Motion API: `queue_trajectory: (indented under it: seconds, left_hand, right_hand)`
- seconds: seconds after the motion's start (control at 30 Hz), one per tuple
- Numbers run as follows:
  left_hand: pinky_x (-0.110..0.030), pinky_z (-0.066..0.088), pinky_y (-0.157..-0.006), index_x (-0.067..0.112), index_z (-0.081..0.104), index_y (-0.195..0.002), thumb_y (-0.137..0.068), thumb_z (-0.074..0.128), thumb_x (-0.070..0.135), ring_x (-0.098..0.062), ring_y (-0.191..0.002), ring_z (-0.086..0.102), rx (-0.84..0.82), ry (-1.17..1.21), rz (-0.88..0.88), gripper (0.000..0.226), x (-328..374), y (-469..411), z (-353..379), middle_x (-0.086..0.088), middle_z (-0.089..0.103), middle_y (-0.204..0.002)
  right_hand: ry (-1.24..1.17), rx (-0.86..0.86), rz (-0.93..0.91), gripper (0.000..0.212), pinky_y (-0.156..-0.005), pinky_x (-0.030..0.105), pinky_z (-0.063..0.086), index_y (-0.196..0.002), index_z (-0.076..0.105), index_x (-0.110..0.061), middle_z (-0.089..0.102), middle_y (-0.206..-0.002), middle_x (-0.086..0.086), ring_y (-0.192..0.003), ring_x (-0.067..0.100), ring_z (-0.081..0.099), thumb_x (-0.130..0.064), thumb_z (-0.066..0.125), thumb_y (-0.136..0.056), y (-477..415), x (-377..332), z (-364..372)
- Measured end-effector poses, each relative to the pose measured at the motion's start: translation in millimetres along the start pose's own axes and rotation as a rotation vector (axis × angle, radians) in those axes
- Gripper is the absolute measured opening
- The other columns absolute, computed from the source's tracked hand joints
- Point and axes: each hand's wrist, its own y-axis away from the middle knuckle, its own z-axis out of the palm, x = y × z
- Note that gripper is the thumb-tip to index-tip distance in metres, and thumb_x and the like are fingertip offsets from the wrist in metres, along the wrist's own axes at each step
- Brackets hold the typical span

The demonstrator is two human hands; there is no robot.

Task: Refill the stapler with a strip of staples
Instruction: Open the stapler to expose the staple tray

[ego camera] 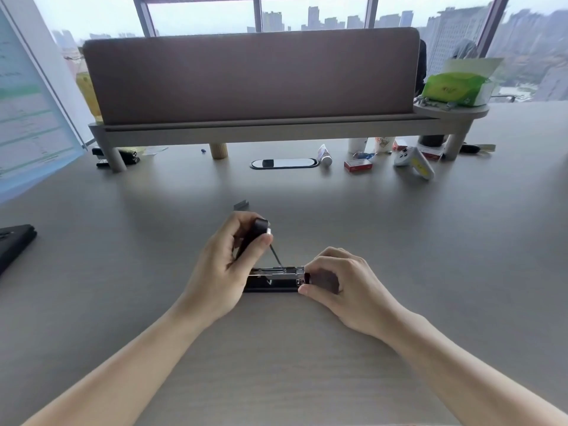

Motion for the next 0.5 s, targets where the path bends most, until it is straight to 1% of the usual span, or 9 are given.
queue_trajectory:
  seconds: [0.07, 0.1, 0.17, 0.2, 0.3, 0.33, 0.37, 0.43, 0.5]
  left_hand:
    - [-0.030, 0.051, -0.090, 0.021, 0.061, -0.108, -0.100, 0.059, 0.039, -0.021, -0.093, 0.069, 0.073, 0.017, -0.003, 0.020, -4.8, 4.9, -8.2, -0.002, 0.075, -0.100]
    - [-0.032, 0.052, -0.092, 0.022, 0.060, -0.108, -0.099, 0.056, 0.042, -0.018, -0.094, 0.070, 0.102, 0.019, -0.005, 0.022, -6.5, 6.8, -13.3, 0.002, 0.076, -0.100]
    - [-0.031, 0.054, -0.095, 0.023, 0.059, -0.108, -0.100, 0.054, 0.040, -0.012, -0.097, 0.072, 0.130, 0.028, 0.001, 0.020, -10.3, 8.9, -25.7, 0.008, 0.078, -0.100]
    - [-0.033, 0.056, -0.097, 0.025, 0.058, -0.108, -0.100, 0.054, 0.039, -0.012, -0.099, 0.074, 0.137, 0.040, 0.003, 0.017, -13.0, 9.7, -32.4, 0.008, 0.079, -0.100]
    - [-0.055, 0.057, -0.101, 0.033, 0.058, -0.107, -0.098, 0.060, 0.041, -0.031, -0.105, 0.076, 0.135, 0.080, -0.014, 0.012, -21.0, 13.4, -51.1, -0.004, 0.080, -0.105]
    - [-0.057, 0.059, -0.099, 0.035, 0.059, -0.106, -0.097, 0.063, 0.040, -0.035, -0.106, 0.077, 0.133, 0.100, -0.029, 0.012, -22.3, 15.2, -55.7, -0.007, 0.080, -0.106]
    - [-0.054, 0.062, -0.094, 0.037, 0.059, -0.106, -0.097, 0.067, 0.038, -0.036, -0.106, 0.077, 0.129, 0.136, -0.051, 0.012, -22.2, 16.8, -59.4, -0.007, 0.081, -0.107]
    - [-0.041, 0.068, -0.082, 0.035, 0.059, -0.109, -0.097, 0.073, 0.027, -0.030, -0.105, 0.079, 0.109, 0.216, -0.106, 0.020, -21.6, 19.0, -65.6, -0.008, 0.080, -0.106]
    - [-0.035, 0.068, -0.077, 0.032, 0.060, -0.116, -0.085, 0.071, 0.019, -0.024, -0.101, 0.080, 0.084, 0.234, -0.165, 0.036, -23.9, 20.3, -73.7, -0.011, 0.078, -0.106]
  right_hand:
    - [-0.007, 0.002, 0.001, 0.018, -0.077, 0.008, 0.038, -0.101, 0.078, -0.029, 0.066, -0.097, -0.017, -0.090, -0.001, 0.058, -0.043, 0.080, -0.089, 0.5, -0.3, 0.0]
    - [-0.011, 0.002, 0.003, 0.018, -0.076, 0.007, 0.037, -0.101, 0.078, -0.029, 0.066, -0.097, -0.017, -0.090, -0.002, 0.058, -0.042, 0.080, -0.089, 0.7, -0.5, 0.0]
    - [-0.012, 0.004, 0.006, 0.017, -0.077, 0.007, 0.037, -0.101, 0.078, -0.030, 0.065, -0.097, -0.017, -0.090, -0.006, 0.057, -0.042, 0.080, -0.089, 0.6, -0.4, 0.4]
    - [-0.010, 0.004, 0.008, 0.017, -0.077, 0.007, 0.037, -0.100, 0.078, -0.030, 0.065, -0.098, -0.017, -0.090, -0.008, 0.057, -0.042, 0.080, -0.089, 0.6, -0.2, 0.4]
    - [-0.005, 0.002, 0.011, 0.015, -0.076, 0.006, 0.037, -0.100, 0.077, -0.031, 0.065, -0.097, -0.017, -0.089, -0.008, 0.057, -0.041, 0.080, -0.090, 0.9, -0.9, 0.4]
    - [-0.004, 0.000, 0.011, 0.014, -0.076, 0.006, 0.037, -0.100, 0.077, -0.031, 0.065, -0.097, -0.018, -0.089, -0.008, 0.057, -0.041, 0.080, -0.090, 1.1, -1.0, 0.3]
    - [-0.004, -0.001, 0.012, 0.014, -0.075, 0.007, 0.038, -0.099, 0.076, -0.031, 0.065, -0.097, -0.017, -0.089, -0.008, 0.058, -0.041, 0.079, -0.090, 1.0, -1.2, 0.3]
    - [-0.002, -0.003, 0.013, 0.013, -0.074, 0.007, 0.038, -0.099, 0.076, -0.031, 0.065, -0.098, -0.017, -0.089, -0.007, 0.058, -0.041, 0.079, -0.090, 0.9, -1.7, 0.1]
    - [0.001, -0.001, 0.020, 0.012, -0.075, 0.009, 0.040, -0.098, 0.076, -0.032, 0.066, -0.099, -0.016, -0.090, -0.003, 0.061, -0.040, 0.079, -0.090, 0.5, -2.0, -0.3]
